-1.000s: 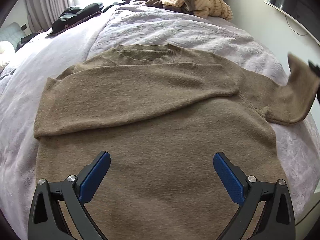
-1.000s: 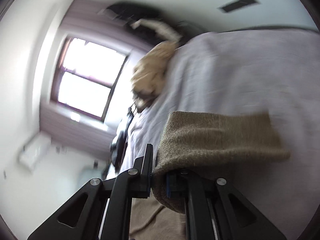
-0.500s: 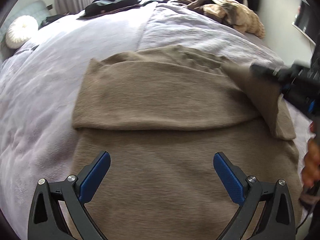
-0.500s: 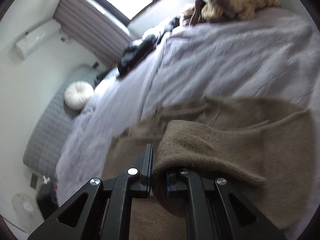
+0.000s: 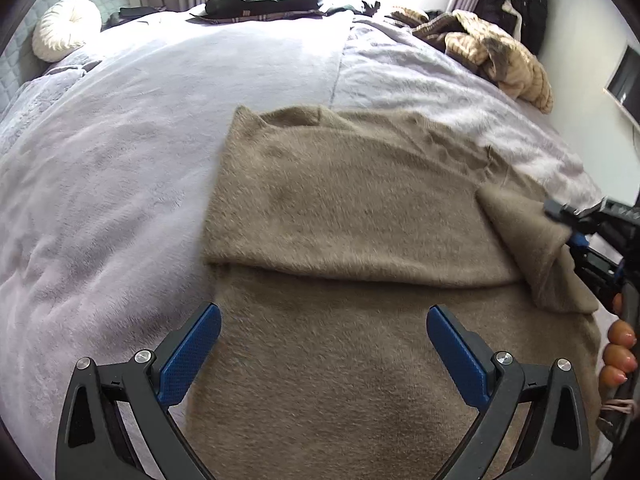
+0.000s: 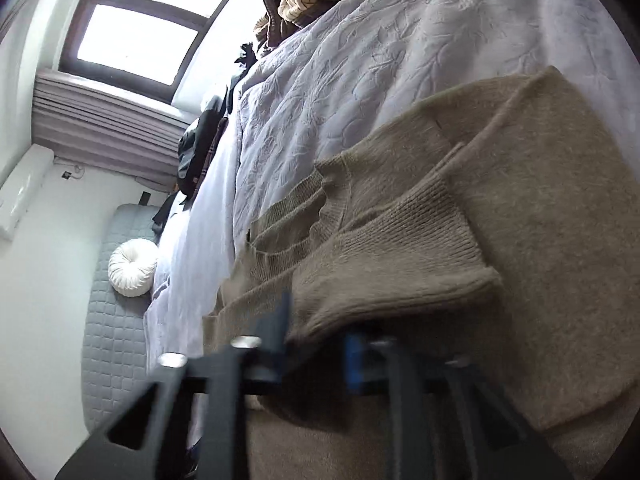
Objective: Fold small clothes
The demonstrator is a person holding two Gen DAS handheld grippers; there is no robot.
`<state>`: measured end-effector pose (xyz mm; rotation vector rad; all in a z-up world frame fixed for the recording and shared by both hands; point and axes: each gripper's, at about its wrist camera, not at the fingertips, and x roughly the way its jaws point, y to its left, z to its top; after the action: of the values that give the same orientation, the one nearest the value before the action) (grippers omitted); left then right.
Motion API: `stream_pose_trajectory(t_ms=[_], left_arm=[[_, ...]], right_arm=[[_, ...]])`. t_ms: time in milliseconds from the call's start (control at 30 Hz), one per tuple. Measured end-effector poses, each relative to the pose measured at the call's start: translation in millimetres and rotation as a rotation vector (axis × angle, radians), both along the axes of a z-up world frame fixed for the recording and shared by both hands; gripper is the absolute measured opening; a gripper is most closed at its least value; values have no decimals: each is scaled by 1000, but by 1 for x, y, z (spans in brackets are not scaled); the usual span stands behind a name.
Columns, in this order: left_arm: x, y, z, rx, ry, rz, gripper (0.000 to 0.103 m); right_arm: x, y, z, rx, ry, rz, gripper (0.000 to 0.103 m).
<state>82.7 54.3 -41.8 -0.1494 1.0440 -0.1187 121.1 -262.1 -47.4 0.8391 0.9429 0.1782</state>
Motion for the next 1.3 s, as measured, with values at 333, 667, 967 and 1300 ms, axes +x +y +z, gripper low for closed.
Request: stream_pose_trajectory(t_ms=[333, 667, 967, 1300], left_arm=[[22, 30, 18, -238, -72, -52, 103], [55, -1, -13, -306, 64, -166, 103], [74, -30, -21, -309, 115, -211, 103], [77, -36, -15, -323, 126, -246, 8]], right_arm=[[13, 149, 6, -390, -65, 585, 18], [-36, 85, 7, -250, -1, 491, 55], [-100, -63, -15, 140, 99, 12, 55], [-96, -102, -26, 178, 85, -199, 6]])
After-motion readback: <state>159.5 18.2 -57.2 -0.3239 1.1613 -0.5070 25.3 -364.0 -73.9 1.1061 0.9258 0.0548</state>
